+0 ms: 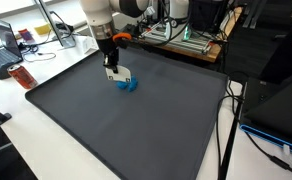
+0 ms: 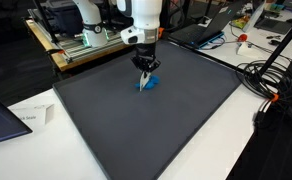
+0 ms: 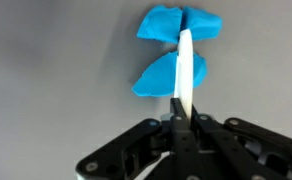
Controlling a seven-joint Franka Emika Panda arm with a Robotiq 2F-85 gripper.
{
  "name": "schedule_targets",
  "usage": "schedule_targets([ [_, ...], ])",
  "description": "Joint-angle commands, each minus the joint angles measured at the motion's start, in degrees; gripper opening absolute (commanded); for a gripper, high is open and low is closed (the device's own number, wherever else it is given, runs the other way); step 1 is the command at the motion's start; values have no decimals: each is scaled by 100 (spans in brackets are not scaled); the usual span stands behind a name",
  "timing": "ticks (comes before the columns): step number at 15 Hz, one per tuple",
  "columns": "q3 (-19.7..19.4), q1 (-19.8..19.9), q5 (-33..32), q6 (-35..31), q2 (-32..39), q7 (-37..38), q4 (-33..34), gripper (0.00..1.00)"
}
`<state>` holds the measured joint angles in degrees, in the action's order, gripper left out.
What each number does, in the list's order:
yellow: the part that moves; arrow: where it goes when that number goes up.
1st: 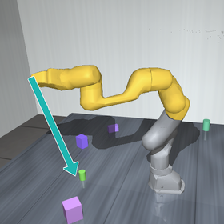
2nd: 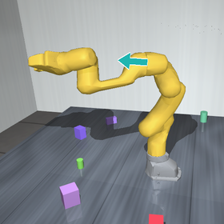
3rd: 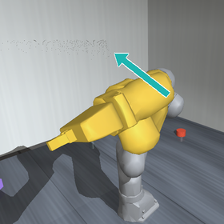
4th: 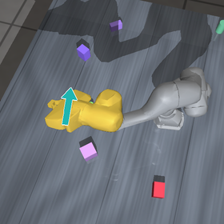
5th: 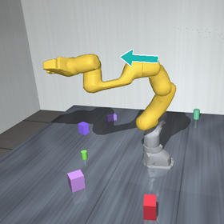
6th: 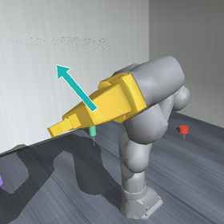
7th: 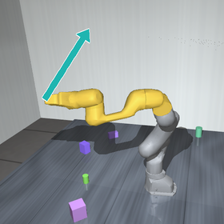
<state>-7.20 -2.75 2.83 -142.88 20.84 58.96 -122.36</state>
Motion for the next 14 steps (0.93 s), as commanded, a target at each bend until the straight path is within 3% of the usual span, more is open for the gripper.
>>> schedule_targets([
  [1, 10, 139, 113, -279, -521, -312, -499, 1],
  [8, 68, 459, 472, -661, -1127, -972, -1081, 1],
  [11, 189, 568, 892, -643, -1325, -1639, -1272, 1],
  [14, 367, 666, 1702, -659, -1477, -2649, -1418, 1],
])
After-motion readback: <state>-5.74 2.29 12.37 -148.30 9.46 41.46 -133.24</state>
